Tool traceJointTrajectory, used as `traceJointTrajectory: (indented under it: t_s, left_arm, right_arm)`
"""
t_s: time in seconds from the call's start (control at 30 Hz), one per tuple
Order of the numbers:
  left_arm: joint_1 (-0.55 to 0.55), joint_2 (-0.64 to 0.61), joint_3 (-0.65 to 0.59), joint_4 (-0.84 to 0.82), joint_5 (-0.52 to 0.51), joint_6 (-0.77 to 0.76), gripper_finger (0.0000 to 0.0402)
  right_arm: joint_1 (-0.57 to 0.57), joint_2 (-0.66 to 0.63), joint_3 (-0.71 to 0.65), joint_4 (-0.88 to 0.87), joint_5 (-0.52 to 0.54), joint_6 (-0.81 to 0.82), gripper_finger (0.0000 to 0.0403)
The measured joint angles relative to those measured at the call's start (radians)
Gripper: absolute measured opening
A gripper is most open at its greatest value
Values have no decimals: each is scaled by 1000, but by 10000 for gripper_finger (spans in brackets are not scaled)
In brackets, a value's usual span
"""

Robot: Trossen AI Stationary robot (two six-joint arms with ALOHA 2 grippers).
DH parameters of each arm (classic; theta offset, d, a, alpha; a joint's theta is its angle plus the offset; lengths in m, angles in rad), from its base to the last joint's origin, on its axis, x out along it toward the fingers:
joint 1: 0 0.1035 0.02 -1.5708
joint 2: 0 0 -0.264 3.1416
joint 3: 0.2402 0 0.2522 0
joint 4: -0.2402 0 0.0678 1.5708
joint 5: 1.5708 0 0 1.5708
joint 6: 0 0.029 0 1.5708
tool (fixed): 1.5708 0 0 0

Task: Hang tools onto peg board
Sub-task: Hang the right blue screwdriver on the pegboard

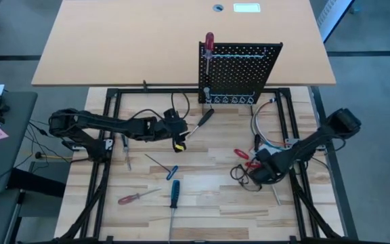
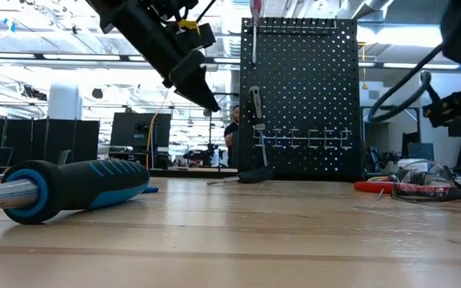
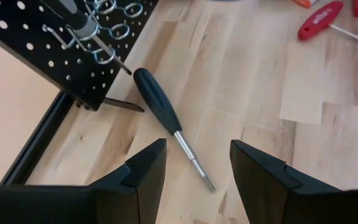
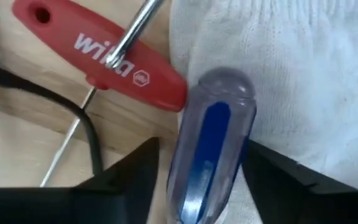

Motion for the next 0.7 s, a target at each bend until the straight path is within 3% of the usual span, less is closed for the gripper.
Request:
traceJointTrajectory:
  t_s: [0.17,0.27,0.43,0.7]
  left_arm:
    - [0,0,0,0,-1,3,173]
    - [0,0,0,0,-1,2,173]
    - [0,0,0,0,-1,-2,173]
    - [-2,0,0,9,10,-15,173]
  right_arm:
    - [-15,-9,0,-3,-6,-23,122]
    - [-5,-29,4,-4,-1,-24,121]
    - [51,-97,51,-39,100,0,121]
    - [160,-222,141,-77,380,-2,121]
